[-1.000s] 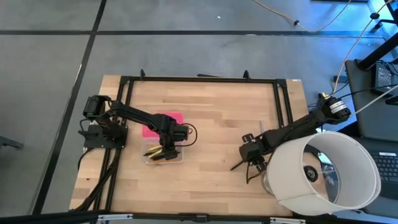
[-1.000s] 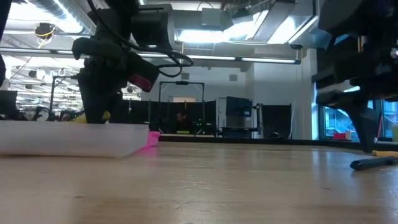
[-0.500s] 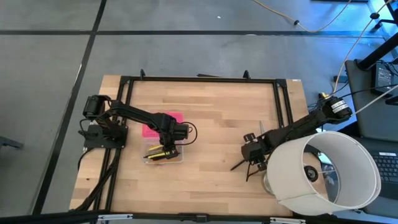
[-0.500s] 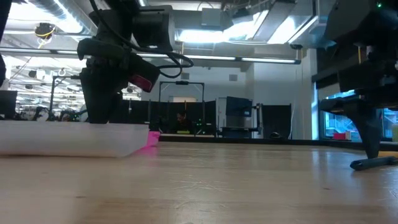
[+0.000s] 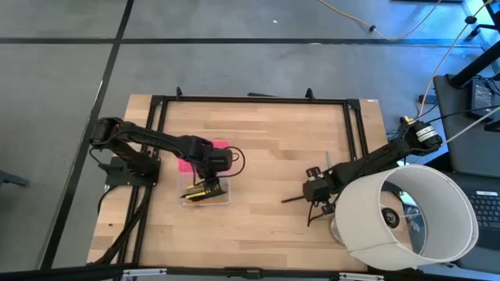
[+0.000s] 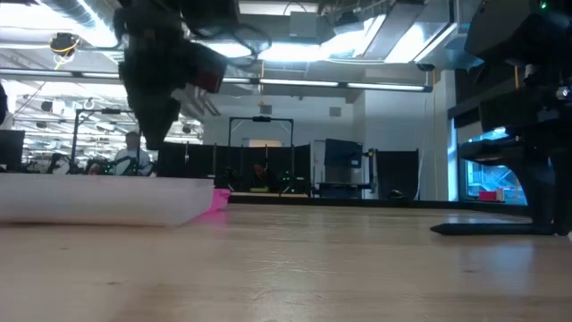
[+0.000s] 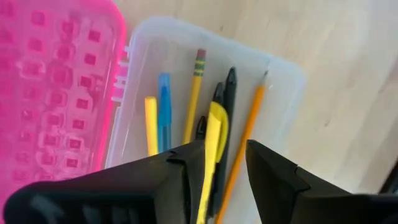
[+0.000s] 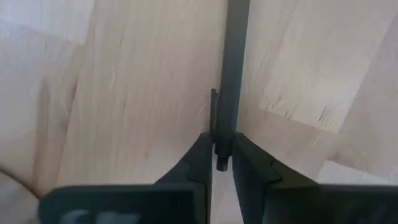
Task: Pick & place school supplies into a supply box
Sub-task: Put the black pen into the pink supply box
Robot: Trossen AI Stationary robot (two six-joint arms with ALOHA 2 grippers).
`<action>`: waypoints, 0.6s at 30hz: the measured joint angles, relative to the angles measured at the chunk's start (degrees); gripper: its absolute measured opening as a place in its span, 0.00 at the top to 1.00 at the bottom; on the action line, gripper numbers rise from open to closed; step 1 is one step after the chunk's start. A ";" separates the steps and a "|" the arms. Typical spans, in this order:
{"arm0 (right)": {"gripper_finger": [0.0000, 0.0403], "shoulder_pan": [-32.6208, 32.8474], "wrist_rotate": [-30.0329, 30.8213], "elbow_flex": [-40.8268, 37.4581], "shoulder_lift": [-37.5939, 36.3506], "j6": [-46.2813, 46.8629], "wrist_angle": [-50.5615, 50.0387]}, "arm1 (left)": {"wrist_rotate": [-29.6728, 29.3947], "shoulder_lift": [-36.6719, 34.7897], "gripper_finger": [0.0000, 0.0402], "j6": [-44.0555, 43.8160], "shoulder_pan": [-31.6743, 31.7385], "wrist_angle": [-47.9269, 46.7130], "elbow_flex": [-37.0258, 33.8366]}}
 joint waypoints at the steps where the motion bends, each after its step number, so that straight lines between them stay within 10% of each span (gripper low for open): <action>1: 0.89 0.00 0.00 0.17 0.01 0.01 -0.06 | -0.12 -0.84 0.73 -0.40 0.00 0.29 0.00; 18: 0.86 -6.38 4.43 13.74 -0.04 -0.22 4.54 | -2.49 -13.88 0.73 3.52 0.99 17.63 0.00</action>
